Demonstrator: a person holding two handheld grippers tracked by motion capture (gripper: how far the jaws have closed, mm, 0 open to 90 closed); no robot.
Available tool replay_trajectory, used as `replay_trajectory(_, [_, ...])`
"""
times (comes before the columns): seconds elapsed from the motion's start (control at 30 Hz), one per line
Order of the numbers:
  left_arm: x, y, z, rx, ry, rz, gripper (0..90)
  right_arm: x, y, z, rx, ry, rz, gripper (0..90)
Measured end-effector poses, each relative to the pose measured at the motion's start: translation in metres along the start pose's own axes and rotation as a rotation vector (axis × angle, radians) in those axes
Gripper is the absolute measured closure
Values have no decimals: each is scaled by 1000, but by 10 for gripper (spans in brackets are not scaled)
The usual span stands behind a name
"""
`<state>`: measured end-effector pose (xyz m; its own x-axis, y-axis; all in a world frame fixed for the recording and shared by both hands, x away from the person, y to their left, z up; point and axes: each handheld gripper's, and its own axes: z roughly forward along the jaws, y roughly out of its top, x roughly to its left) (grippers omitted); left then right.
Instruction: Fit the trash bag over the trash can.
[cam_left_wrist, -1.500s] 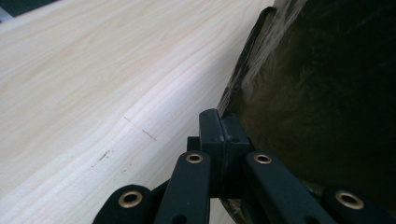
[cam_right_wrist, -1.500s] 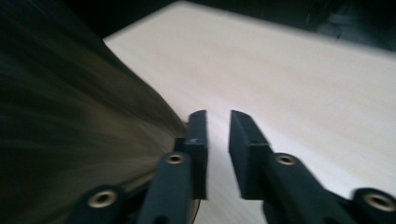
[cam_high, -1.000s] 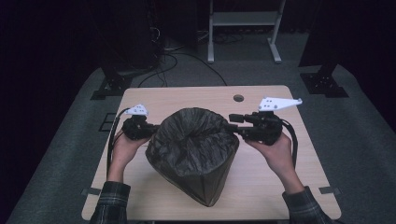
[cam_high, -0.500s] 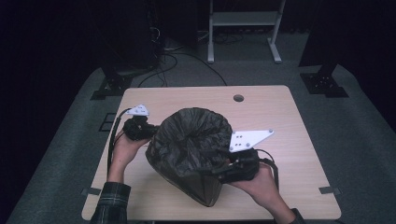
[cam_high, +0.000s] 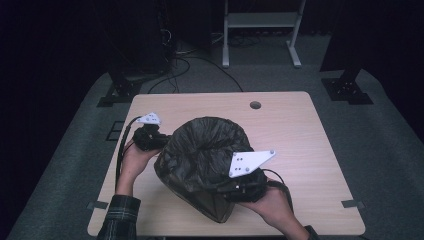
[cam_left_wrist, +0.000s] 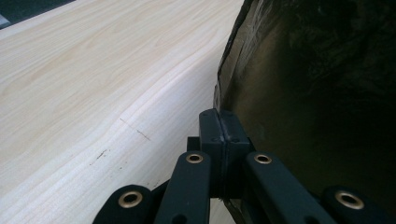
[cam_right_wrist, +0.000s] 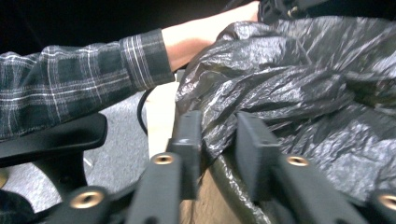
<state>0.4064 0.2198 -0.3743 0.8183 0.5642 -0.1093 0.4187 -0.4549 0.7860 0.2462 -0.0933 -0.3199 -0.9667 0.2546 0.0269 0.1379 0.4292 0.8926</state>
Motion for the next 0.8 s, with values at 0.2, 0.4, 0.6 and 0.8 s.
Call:
replay_trajectory(0.2, [1,0,-1,-2,0,1,899,2,2,-8,-68,33,-2,896])
replay_trajectory(0.4, [1,-1,2,16,13,-7,899,12,-8,-7,-40,103,-14,898])
replay_trajectory(0.6, [4,-3,10,51,29,-14,899,21,-35,-2,-17,124,-37,898])
replay_trajectory(0.8, [5,-12,21,75,32,-26,899,13,-66,3,3,119,7,898])
